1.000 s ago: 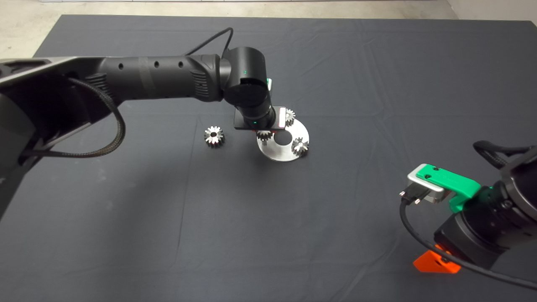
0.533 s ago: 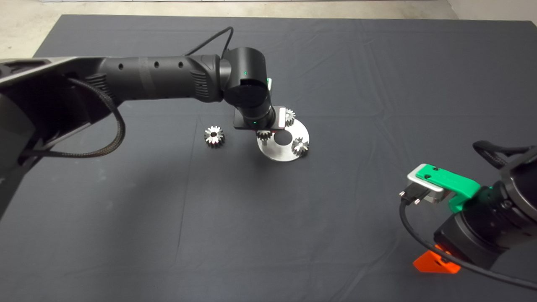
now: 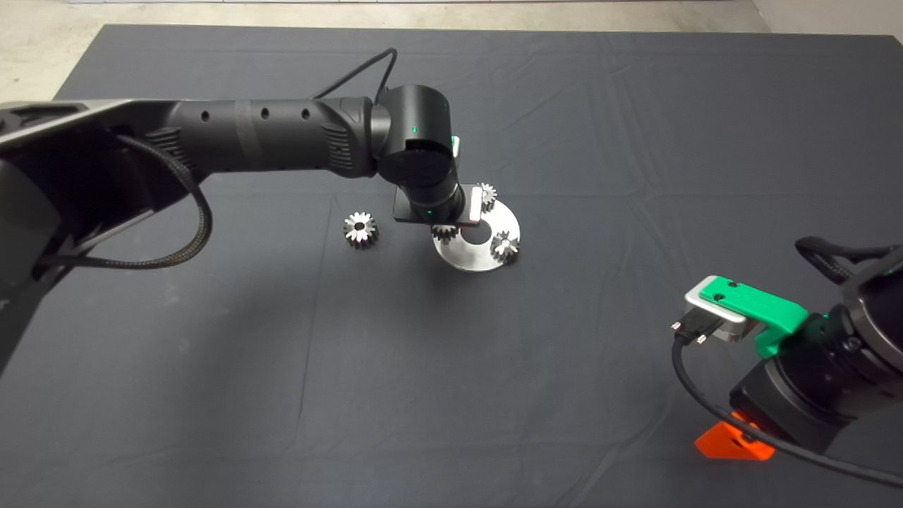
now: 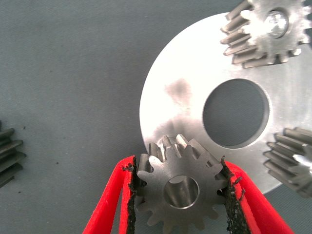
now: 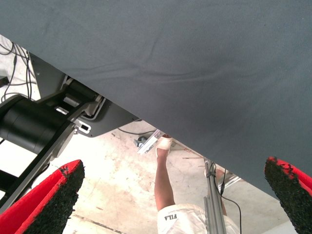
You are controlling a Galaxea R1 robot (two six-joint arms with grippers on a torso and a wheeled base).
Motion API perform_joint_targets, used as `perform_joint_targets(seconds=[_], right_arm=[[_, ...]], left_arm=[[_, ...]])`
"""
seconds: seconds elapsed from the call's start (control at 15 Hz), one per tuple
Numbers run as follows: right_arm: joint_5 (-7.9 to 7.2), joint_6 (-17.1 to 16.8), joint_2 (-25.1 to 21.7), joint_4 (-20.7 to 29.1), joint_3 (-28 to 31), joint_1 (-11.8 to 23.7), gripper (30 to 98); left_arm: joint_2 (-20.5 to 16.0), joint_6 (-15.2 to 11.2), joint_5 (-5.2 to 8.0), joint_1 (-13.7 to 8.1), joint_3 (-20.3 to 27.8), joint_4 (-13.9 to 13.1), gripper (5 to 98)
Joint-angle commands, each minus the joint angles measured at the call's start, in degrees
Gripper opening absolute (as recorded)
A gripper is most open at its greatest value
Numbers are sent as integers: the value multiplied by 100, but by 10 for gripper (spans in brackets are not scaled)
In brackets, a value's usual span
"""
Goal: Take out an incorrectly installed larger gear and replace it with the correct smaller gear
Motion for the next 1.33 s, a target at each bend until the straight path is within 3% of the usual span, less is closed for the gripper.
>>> perform_joint_targets(seconds=[0.0,0.73,1.27], right_arm=[[-681,1,-19,235,17,82,976],[-681,1,-28,235,26,82,976],[-672,1,-19,235,26,82,976]], left_arm=[[12,5,50,-128,69,147,352],[21,-7,50,-40,34,375,352],[12,17,41,-40,25,393,352]])
